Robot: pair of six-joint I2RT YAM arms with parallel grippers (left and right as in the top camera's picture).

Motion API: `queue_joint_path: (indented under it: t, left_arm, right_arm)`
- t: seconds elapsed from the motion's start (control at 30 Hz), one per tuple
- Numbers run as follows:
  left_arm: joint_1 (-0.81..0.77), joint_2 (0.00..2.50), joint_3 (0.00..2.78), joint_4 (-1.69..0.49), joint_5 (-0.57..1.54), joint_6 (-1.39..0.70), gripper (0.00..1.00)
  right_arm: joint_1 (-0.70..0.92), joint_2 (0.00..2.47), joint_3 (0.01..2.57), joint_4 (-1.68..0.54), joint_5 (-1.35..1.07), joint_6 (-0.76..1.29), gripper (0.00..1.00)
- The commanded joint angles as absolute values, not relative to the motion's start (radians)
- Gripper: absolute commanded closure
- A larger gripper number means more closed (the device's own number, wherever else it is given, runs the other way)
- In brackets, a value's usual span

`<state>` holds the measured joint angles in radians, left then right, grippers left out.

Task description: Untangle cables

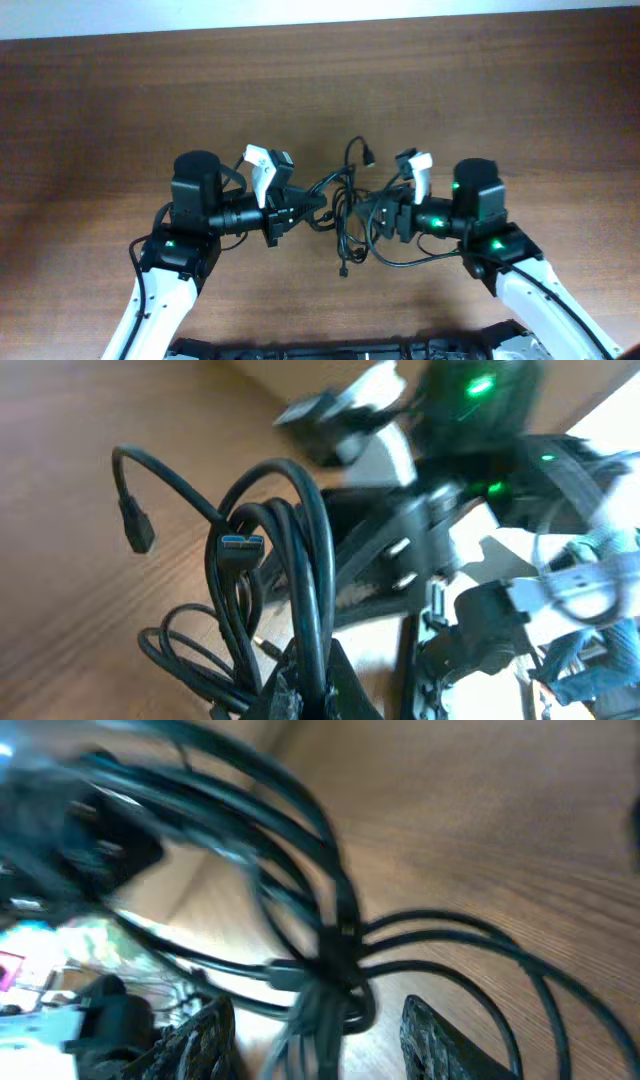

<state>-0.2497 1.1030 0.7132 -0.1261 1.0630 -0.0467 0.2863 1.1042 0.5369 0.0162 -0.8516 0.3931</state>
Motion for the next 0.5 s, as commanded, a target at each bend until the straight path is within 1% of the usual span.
queue_joint_path:
  t: [0.0,0.07,0.1,0.13,0.23,0.33,0.43,0.47]
  left_arm:
    - [-0.253,1.093,0.722,-0.106,1.164,-0.030,1.00]
    - [-0.253,1.093,0.722,-0.108,1.163,-0.029,1.00]
    - [-0.253,1.093,0.722,-0.108,1.157,-0.029,1.00]
    - [-0.252,1.093,0.722,-0.110,1.137,-0.030,1.00]
    - [-0.242,1.093,0.722,-0.113,1.126,-0.030,1.00]
    - [-0.188,1.094,0.722,-0.116,1.129,-0.030,1.00]
    - [-0.152,1.094,0.722,-0.152,1.130,-0.030,1.00]
    - [-0.151,1.094,0.722,-0.166,1.130,-0.030,1.00]
  right_arm:
    - [0.308,1.173,0.544,0.040,-0.770,0.344,0.49]
    - [0.308,1.228,0.544,0.095,-0.775,0.344,0.50]
    - [0.307,1.236,0.545,0.102,-0.775,0.344,0.57]
    - [0.307,1.235,0.545,0.102,-0.784,0.344,0.60]
    - [0.306,1.235,0.545,0.112,-0.833,0.311,0.60]
    - [0.305,1.235,0.545,0.127,-0.830,0.310,0.60]
    - [0.306,1.235,0.545,0.213,-0.826,0.323,0.60]
    - [0.308,1.235,0.545,0.262,-0.826,0.358,0.60]
